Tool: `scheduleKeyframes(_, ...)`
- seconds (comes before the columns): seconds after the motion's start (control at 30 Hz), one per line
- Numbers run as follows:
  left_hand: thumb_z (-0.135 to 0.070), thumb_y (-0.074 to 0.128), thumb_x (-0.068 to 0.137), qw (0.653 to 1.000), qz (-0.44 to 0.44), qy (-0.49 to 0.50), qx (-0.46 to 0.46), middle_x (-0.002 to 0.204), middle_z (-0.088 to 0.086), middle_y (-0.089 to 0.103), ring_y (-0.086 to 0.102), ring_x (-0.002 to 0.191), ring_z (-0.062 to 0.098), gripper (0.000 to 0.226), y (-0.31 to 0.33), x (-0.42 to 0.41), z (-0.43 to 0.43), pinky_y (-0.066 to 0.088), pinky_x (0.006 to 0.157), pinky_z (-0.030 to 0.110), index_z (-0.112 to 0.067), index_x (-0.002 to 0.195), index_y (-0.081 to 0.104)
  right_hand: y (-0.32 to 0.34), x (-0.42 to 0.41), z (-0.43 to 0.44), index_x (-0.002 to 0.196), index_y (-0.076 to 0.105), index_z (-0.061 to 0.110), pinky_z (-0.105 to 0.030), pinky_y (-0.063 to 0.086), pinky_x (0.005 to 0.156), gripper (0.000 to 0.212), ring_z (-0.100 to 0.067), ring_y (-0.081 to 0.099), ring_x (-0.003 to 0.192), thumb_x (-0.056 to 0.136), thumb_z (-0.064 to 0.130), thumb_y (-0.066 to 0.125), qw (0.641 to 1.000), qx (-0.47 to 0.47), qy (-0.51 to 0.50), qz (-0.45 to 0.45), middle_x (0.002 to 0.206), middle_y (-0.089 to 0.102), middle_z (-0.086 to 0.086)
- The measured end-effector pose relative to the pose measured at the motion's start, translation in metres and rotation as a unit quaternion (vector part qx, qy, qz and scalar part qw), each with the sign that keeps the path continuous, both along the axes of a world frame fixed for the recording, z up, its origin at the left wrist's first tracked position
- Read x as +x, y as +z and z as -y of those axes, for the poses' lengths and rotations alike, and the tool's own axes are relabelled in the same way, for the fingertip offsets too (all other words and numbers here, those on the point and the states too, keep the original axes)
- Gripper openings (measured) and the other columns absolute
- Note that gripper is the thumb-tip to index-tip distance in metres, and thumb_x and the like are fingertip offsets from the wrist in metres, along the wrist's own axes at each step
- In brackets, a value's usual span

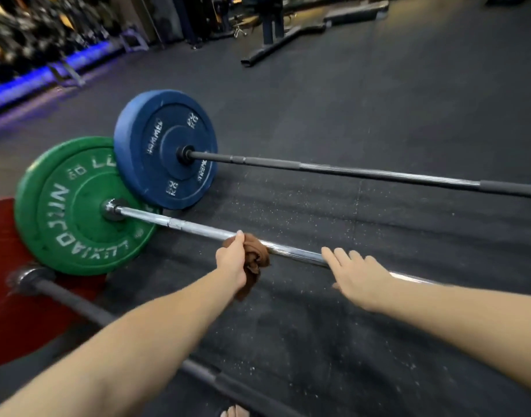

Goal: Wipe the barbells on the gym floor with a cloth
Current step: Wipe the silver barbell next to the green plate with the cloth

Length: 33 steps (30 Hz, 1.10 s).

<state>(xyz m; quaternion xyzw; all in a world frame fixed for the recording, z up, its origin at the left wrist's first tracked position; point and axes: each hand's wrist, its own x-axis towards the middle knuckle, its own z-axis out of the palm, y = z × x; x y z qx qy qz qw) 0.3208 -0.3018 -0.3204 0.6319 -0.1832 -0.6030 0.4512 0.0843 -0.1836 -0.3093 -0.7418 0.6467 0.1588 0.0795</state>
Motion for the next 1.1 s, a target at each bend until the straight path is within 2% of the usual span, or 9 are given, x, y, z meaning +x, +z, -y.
scheduleKeyframes(0.13,-0.039,0.072,0.096,0.992,-0.105,0.058,-0.043,0.077,0.002,0.069,0.068,0.062,0.017,0.041,-0.014,-0.03,-0.021,0.06,0.089,0.044,-0.007,0.121,0.072,-0.007,-0.002,0.0,0.159,0.001,0.009,-0.04,0.032,0.076,0.072,-0.032,0.05,0.108,0.103,0.018,0.045,1.0,-0.029,0.004,-0.01,0.143,0.031,-0.011)
scheduleKeyframes(0.3,-0.031,0.072,0.097,0.989,-0.134,0.025,-0.06,0.092,0.012,0.073,0.072,0.079,0.026,0.032,-0.026,-0.06,-0.05,0.055,0.098,0.056,-0.007,0.117,0.075,-0.005,-0.004,-0.001,0.16,-0.006,0.007,-0.039,0.033,0.077,0.075,-0.033,0.048,0.109,0.101,0.013,0.041,0.999,-0.028,0.015,-0.025,0.146,0.029,-0.014)
scheduleKeyframes(0.43,-0.025,0.064,0.102,0.988,-0.152,0.017,-0.037,0.069,0.002,0.068,0.062,0.052,0.013,0.031,-0.028,-0.086,-0.08,0.058,0.059,0.027,-0.002,0.122,0.071,0.004,-0.016,0.003,0.161,-0.012,0.013,-0.04,0.04,0.089,0.084,-0.031,0.046,0.115,0.097,0.006,0.043,0.998,0.018,0.028,0.044,0.146,0.03,-0.011)
scheduleKeyframes(0.5,-0.024,0.065,0.101,0.989,-0.144,0.017,-0.034,0.069,0.004,0.069,0.065,0.055,0.016,0.034,-0.028,-0.083,-0.083,0.058,0.061,0.028,0.003,0.121,0.069,0.008,-0.025,0.001,0.161,-0.015,0.019,-0.038,0.039,0.09,0.088,-0.028,0.045,0.113,0.097,0.005,0.043,0.996,0.037,0.027,0.073,0.145,0.031,-0.009)
scheduleKeyframes(0.63,-0.029,0.072,0.096,0.993,-0.114,0.034,-0.023,0.081,0.007,0.072,0.072,0.062,0.02,0.04,-0.021,-0.053,-0.057,0.062,0.063,0.042,-0.003,0.125,0.063,0.003,-0.047,-0.02,0.158,-0.024,0.024,-0.042,0.04,0.094,0.081,-0.03,0.047,0.121,0.107,0.024,0.039,1.0,0.023,0.011,0.017,0.15,0.03,-0.008)
scheduleKeyframes(0.73,-0.035,0.078,0.091,0.992,-0.107,0.068,0.0,0.108,0.013,0.074,0.075,0.086,0.031,0.05,-0.02,-0.026,-0.03,0.063,0.071,0.052,-0.009,0.13,0.061,-0.002,-0.047,-0.031,0.156,-0.025,0.028,-0.046,0.041,0.097,0.087,-0.032,0.041,0.127,0.105,0.028,0.045,0.997,0.055,-0.046,-0.001,0.155,0.021,-0.008)
scheduleKeyframes(0.83,-0.036,0.081,0.087,0.992,-0.095,0.071,0.034,0.106,0.007,0.077,0.077,0.081,0.024,0.049,-0.02,-0.006,-0.003,0.063,0.072,0.043,-0.015,0.127,0.065,0.002,-0.045,-0.023,0.157,-0.022,0.033,-0.051,0.035,0.107,0.09,-0.033,0.031,0.139,0.103,0.036,0.05,0.992,0.097,-0.078,0.013,0.161,0.009,-0.004)
scheduleKeyframes(0.97,-0.033,0.08,0.086,0.992,-0.08,0.077,0.068,0.111,0.008,0.075,0.075,0.082,0.023,0.051,-0.013,-0.004,0.006,0.058,0.057,0.034,-0.014,0.13,0.061,0.003,-0.049,-0.017,0.156,-0.015,0.041,-0.054,0.033,0.113,0.089,-0.034,0.03,0.142,0.099,0.043,0.053,0.985,0.125,-0.104,0.052,0.161,0.012,0.001)
scheduleKeyframes(1.1,-0.029,0.076,0.092,0.981,-0.129,0.138,0.054,0.131,0.011,0.064,0.069,0.093,0.029,0.058,0.003,-0.026,-0.011,0.06,0.08,0.047,-0.01,0.14,0.05,0.009,-0.042,-0.017,0.159,0.004,0.038,-0.054,0.026,0.114,0.068,-0.031,0.029,0.143,0.103,0.049,0.043,0.977,0.105,-0.151,0.105,0.16,0.022,0.001)
